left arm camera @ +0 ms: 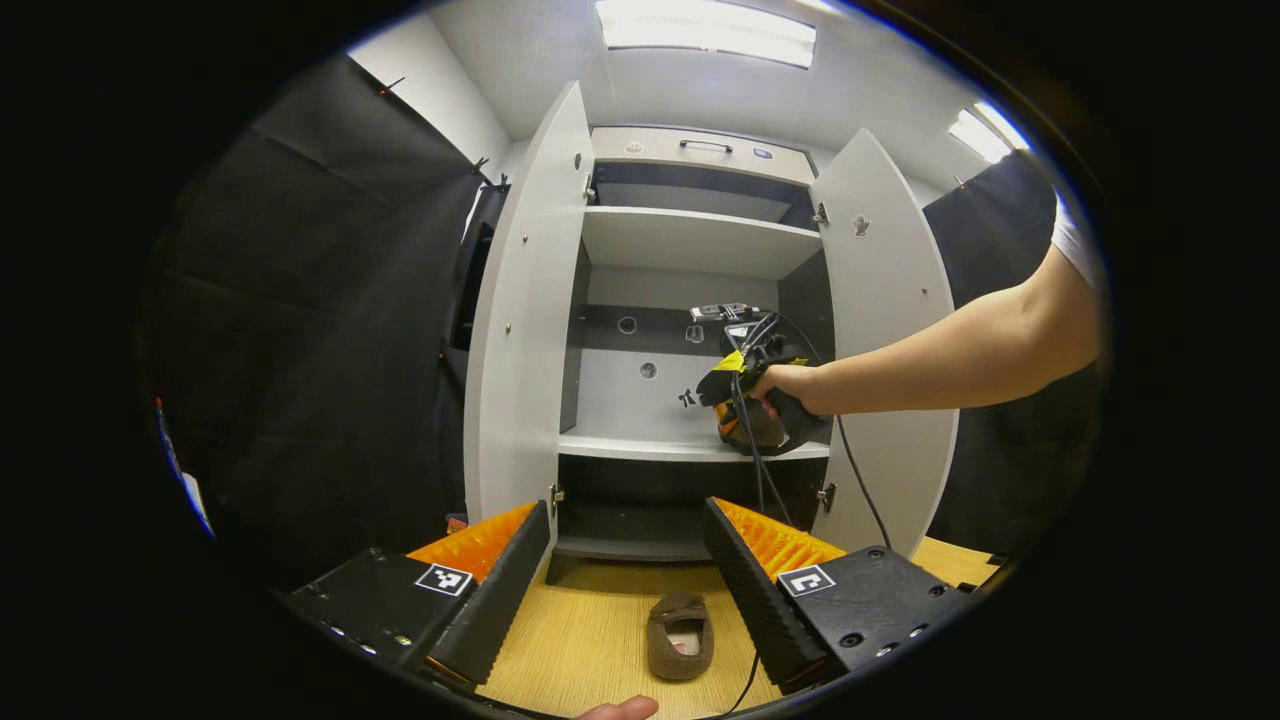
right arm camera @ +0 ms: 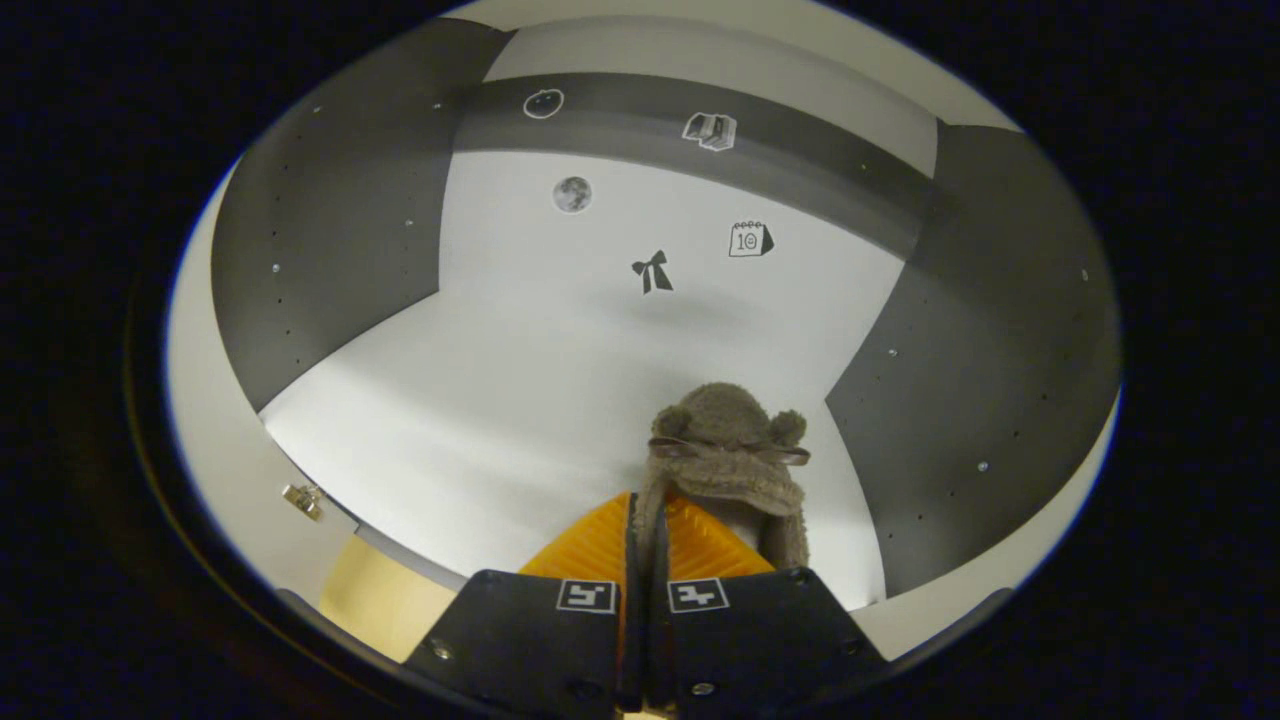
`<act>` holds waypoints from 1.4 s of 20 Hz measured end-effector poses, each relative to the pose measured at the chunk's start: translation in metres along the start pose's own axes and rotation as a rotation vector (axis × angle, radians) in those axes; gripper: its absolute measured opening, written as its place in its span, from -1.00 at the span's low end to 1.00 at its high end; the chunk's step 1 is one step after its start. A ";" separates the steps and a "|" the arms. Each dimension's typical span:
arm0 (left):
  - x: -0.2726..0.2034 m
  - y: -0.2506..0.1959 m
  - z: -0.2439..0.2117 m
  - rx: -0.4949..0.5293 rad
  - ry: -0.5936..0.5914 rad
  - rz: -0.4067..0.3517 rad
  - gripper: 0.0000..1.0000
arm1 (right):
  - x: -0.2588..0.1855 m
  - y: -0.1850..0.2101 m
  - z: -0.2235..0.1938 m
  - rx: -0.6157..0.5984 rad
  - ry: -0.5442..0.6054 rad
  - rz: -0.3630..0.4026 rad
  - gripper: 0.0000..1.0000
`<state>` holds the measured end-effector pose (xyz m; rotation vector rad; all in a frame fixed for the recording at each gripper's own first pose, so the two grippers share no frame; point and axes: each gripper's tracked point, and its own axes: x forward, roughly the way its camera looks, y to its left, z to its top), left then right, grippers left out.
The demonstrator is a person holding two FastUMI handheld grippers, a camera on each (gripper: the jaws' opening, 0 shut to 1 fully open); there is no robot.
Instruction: Grab one shoe with the right hand and put it into the shoe cabinet, grab the other shoe with the left hand and put it into the shoe cabinet; then close the right door with the right hand and the left door with the left hand.
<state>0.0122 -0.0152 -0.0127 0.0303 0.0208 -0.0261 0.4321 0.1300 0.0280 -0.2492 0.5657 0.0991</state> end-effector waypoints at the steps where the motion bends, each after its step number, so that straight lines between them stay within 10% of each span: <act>1: 0.000 0.001 0.000 0.002 0.000 0.001 0.90 | -0.001 -0.002 0.001 0.007 -0.004 -0.007 -0.82; 11: 0.003 0.004 0.004 -0.003 -0.019 0.005 0.90 | -0.063 -0.008 0.022 -0.073 -0.111 0.003 0.12; 19: 0.008 0.000 0.003 -0.012 -0.017 -0.012 0.90 | -0.177 -0.022 0.018 0.041 -0.359 0.074 0.09; 28: 0.009 -0.014 0.007 -0.016 -0.020 -0.053 0.89 | -0.241 -0.043 -0.081 0.144 -0.490 0.009 0.13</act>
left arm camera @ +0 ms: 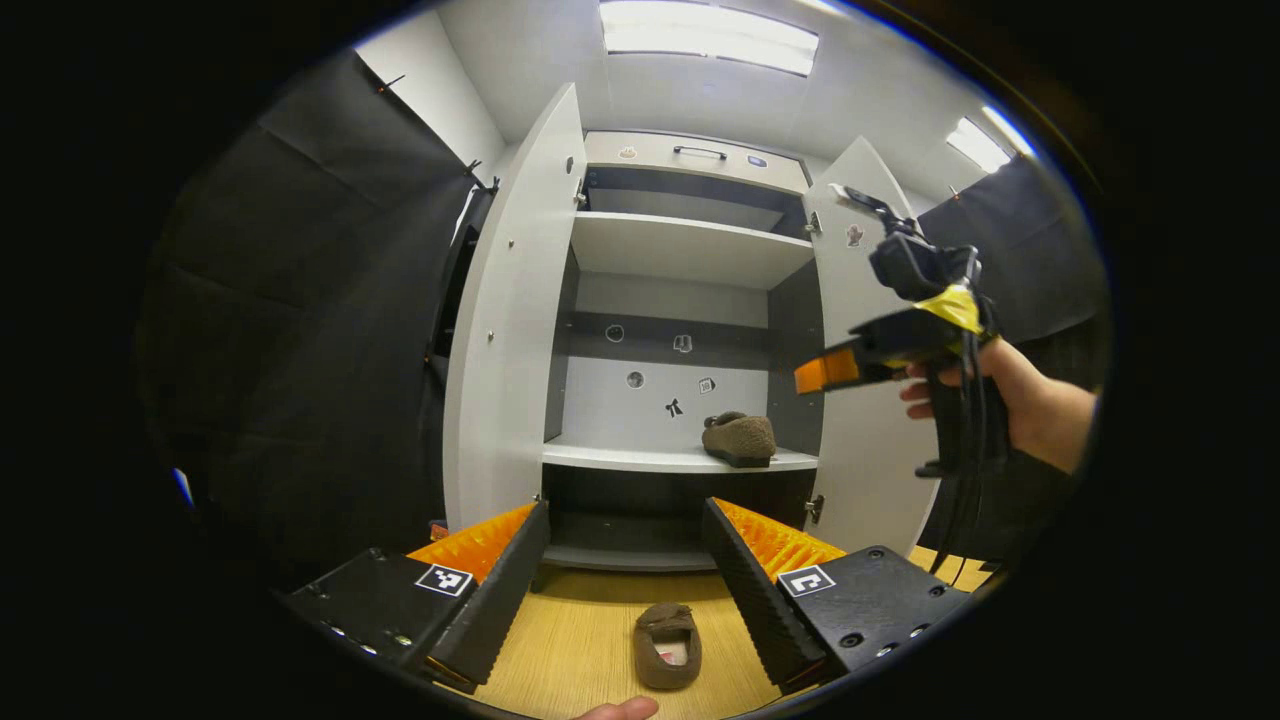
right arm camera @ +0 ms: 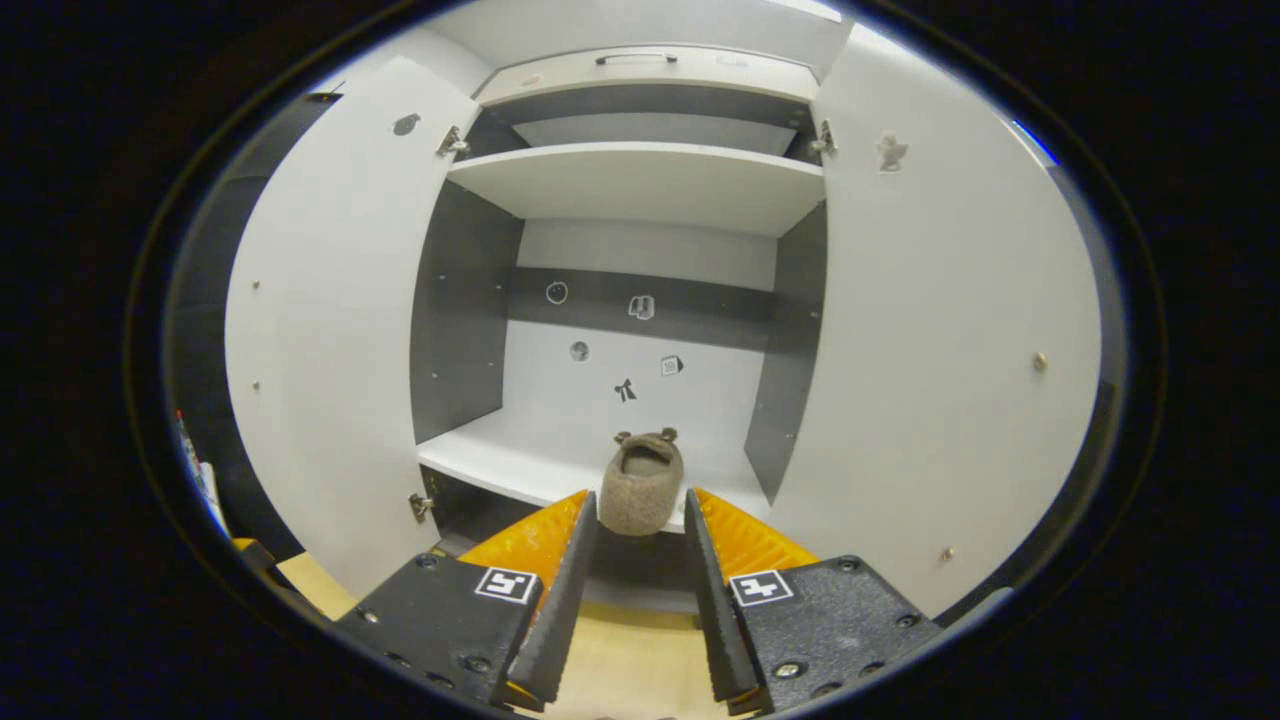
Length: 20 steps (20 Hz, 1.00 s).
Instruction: Grab one shoe with the right hand and put it into the shoe cabinet, grab the other shoe with the left hand and put it into the shoe cabinet; then close the right door with the right hand and the left door with the left hand.
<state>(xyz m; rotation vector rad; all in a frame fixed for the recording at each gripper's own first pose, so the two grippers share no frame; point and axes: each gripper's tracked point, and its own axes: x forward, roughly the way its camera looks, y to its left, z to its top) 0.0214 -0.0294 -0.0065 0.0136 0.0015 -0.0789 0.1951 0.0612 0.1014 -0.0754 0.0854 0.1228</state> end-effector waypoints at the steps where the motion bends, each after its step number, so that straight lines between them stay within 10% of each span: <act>1: -0.001 -0.001 -0.001 0.004 0.000 -0.002 0.90 | -0.011 -0.001 -0.009 0.015 -0.018 -0.014 0.13; 20: -0.015 -0.016 -0.029 0.021 0.081 -0.025 0.90 | -0.150 0.005 -0.171 0.149 -0.079 -0.097 0.39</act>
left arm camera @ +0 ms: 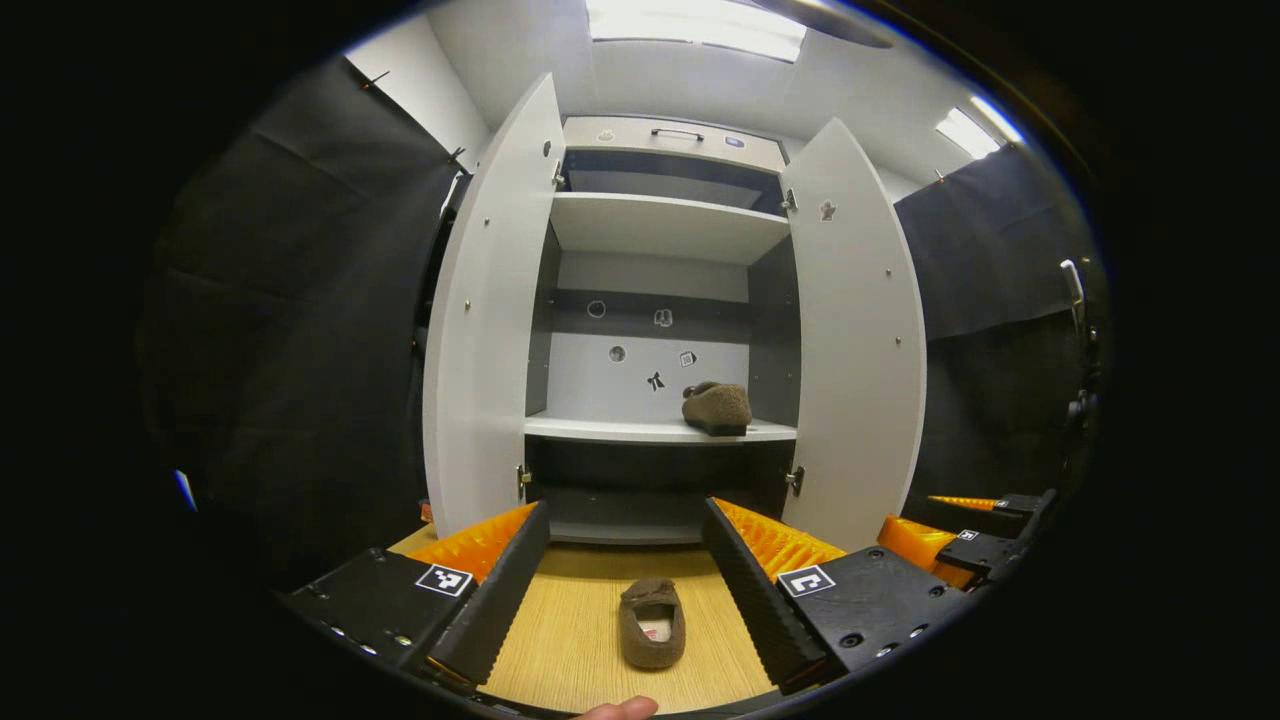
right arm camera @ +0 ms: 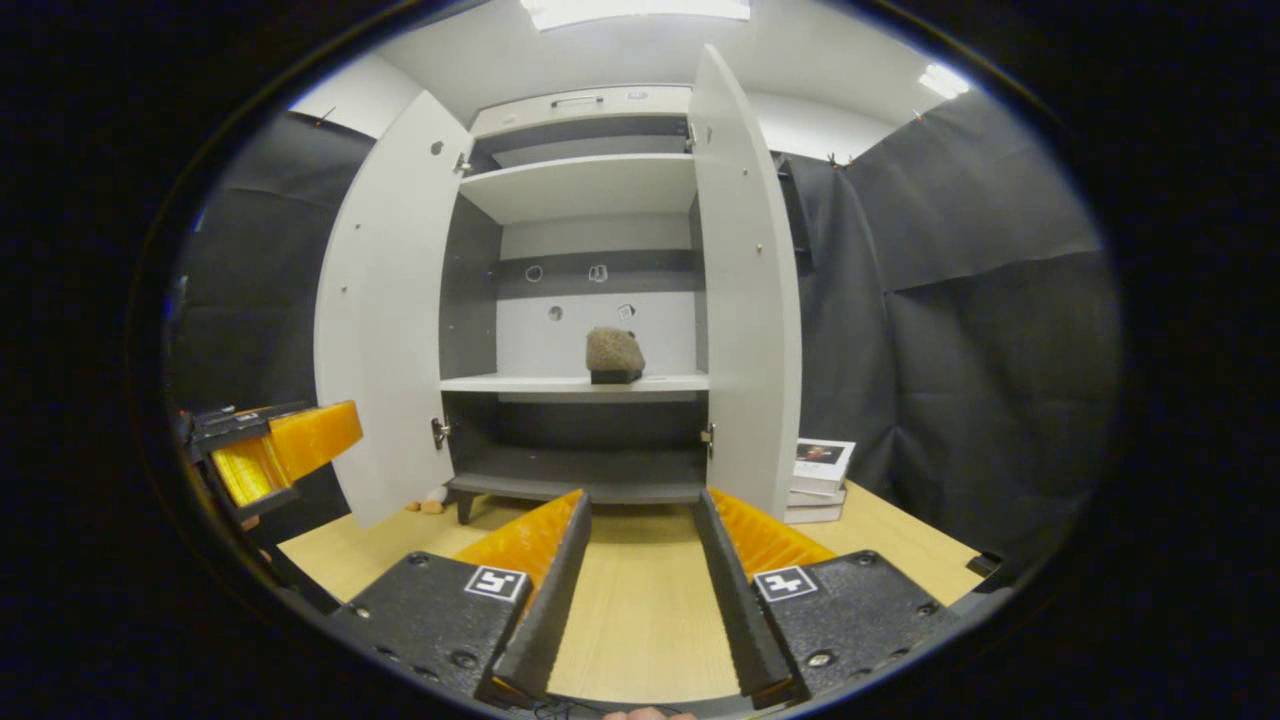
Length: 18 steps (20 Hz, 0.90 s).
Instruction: Grab one shoe with the right hand and put it into the shoe cabinet, grab the other shoe with the left hand and put it into the shoe cabinet; then close the right door with the right hand and the left door with the left hand.
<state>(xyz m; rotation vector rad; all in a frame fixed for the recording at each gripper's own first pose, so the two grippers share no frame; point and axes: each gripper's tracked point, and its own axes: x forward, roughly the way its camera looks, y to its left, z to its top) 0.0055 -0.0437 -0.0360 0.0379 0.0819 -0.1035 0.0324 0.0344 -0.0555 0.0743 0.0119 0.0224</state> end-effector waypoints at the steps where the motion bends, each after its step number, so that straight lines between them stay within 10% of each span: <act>1: 0.001 -0.001 -0.003 -0.001 0.012 0.001 0.90 | -0.002 -0.001 0.001 0.004 -0.006 -0.004 0.51; 6: 0.010 -0.005 -0.017 -0.004 0.066 0.005 0.90 | -0.005 0.000 -0.002 -0.003 0.001 0.014 0.85; 18: 0.087 -0.007 -0.143 -0.114 0.461 -0.065 0.91 | -0.014 0.004 0.009 -0.022 0.004 0.058 0.90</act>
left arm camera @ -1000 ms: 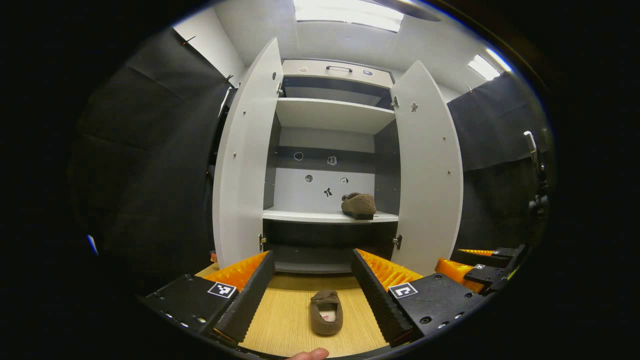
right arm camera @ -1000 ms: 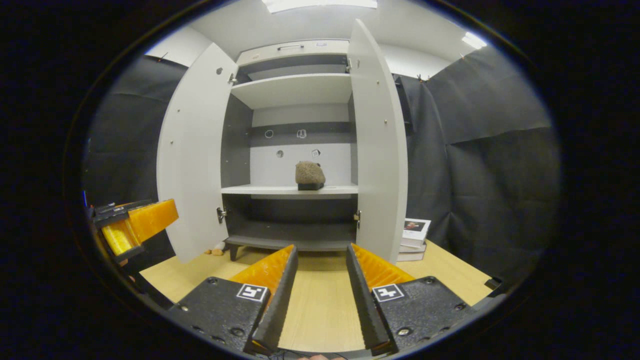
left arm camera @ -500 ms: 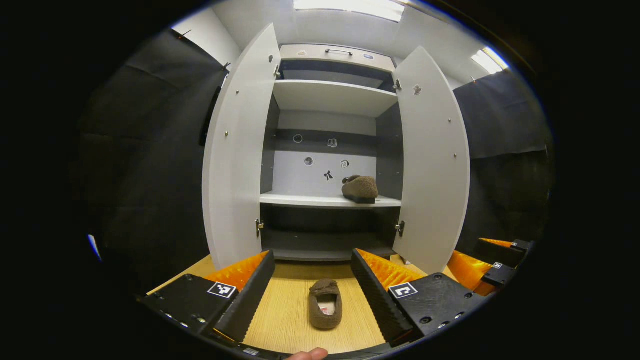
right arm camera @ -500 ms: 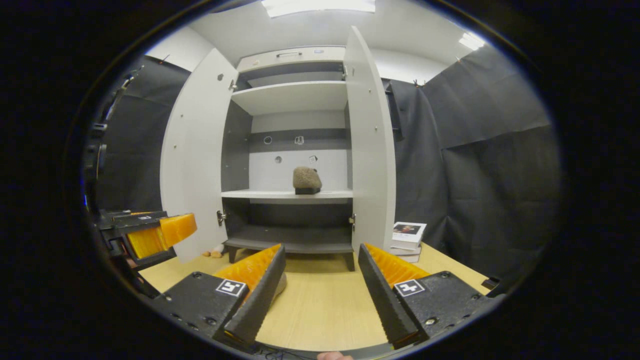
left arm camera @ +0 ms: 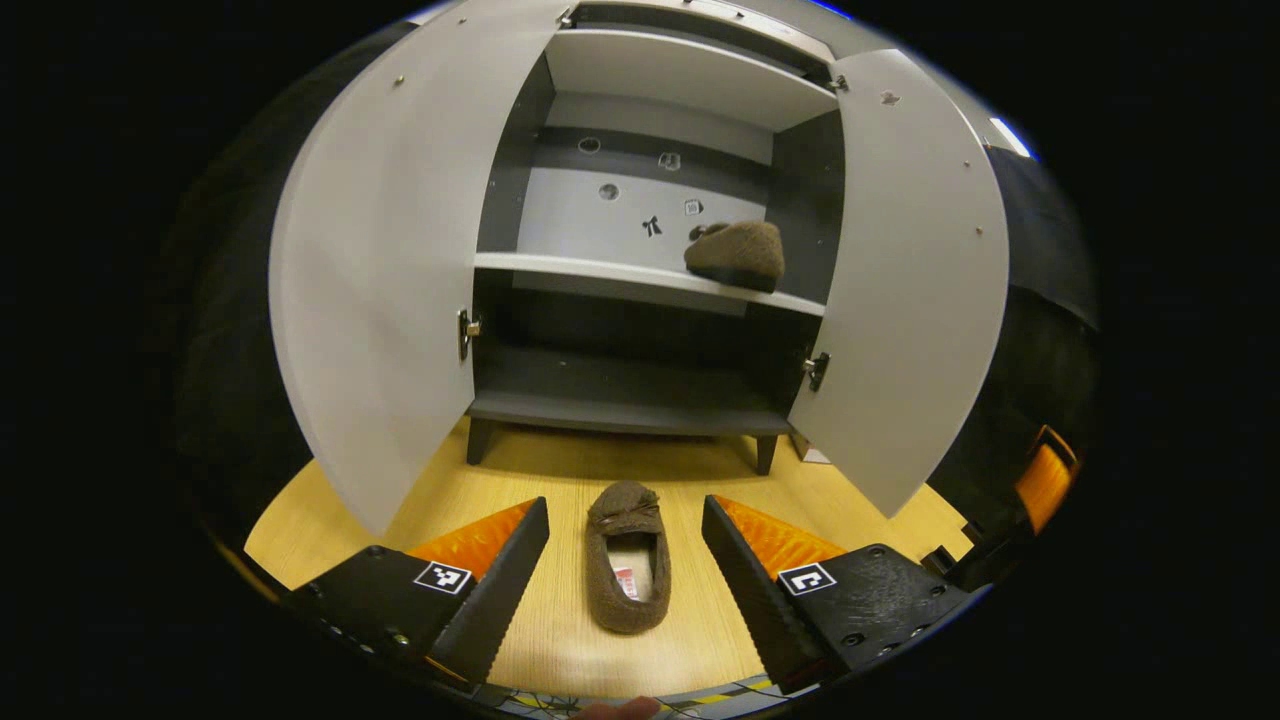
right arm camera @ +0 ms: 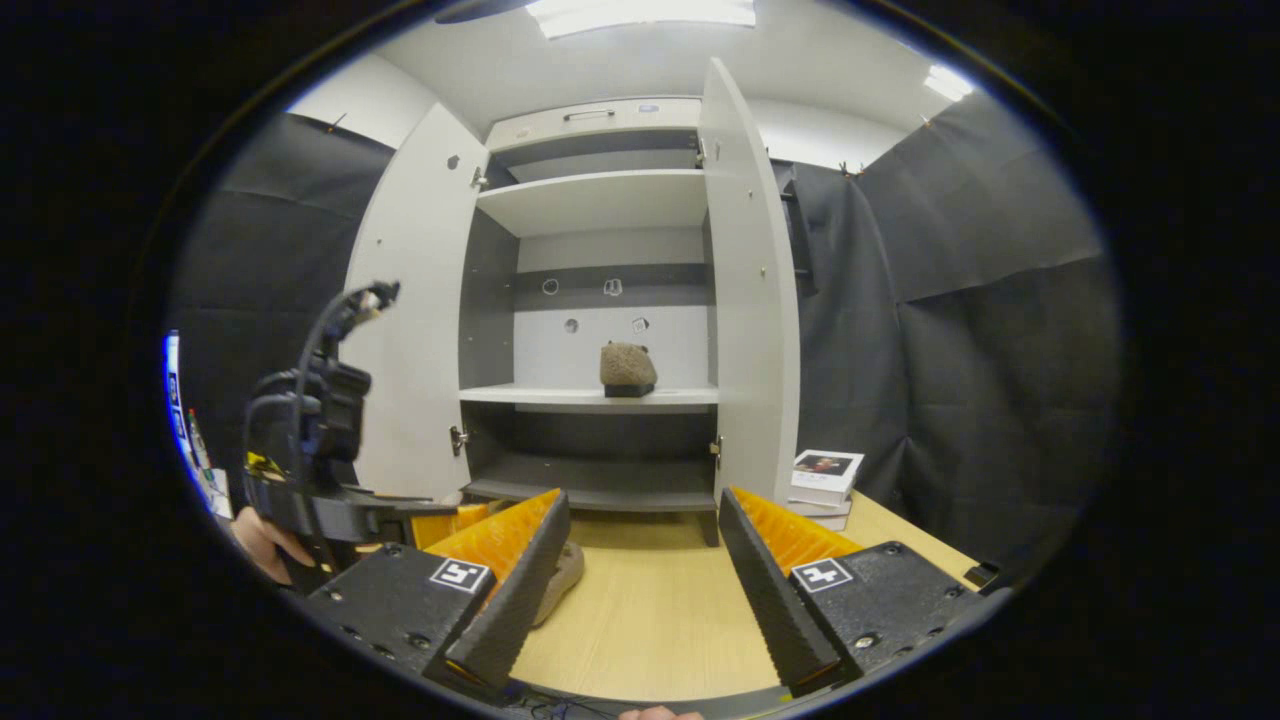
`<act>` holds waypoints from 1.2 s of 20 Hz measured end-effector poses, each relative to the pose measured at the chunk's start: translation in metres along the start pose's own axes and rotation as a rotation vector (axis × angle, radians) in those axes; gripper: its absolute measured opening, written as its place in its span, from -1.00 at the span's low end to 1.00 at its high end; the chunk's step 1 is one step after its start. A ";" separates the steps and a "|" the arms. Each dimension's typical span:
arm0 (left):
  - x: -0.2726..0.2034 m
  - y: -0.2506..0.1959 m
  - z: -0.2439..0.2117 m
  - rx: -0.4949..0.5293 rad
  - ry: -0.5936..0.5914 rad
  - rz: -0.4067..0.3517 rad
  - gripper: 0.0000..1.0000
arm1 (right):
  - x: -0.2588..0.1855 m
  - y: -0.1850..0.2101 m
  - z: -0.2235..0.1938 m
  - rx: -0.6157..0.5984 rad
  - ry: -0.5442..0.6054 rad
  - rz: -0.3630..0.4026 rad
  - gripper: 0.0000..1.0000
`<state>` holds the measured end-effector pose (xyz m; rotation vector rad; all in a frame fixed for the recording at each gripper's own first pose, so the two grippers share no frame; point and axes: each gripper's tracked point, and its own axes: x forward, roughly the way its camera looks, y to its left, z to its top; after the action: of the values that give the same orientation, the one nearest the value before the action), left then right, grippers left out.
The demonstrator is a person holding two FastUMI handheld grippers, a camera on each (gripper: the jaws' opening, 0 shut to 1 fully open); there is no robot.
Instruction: Grab one shoe with the right hand and put it into the shoe cabinet, grab the other shoe with the left hand and put it into the shoe cabinet; then close the right door with the right hand and the left door with the left hand.
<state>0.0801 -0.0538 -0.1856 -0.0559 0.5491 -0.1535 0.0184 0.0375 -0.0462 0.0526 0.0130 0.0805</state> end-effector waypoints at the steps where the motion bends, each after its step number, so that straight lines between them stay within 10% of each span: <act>1: 0.015 0.007 -0.011 -0.003 0.027 0.008 0.91 | -0.001 -0.001 -0.001 -0.006 0.004 -0.003 0.89; 19: 0.137 0.051 -0.125 -0.087 0.283 0.045 0.84 | 0.012 -0.023 -0.022 -0.052 0.115 -0.074 0.89; 24: 0.143 0.028 -0.122 -0.110 0.240 -0.008 0.09 | 0.016 -0.023 -0.021 -0.059 0.121 -0.067 0.90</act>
<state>0.1406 -0.0502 -0.3662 -0.1486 0.7966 -0.1389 0.0363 0.0173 -0.0685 -0.0116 0.1332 0.0171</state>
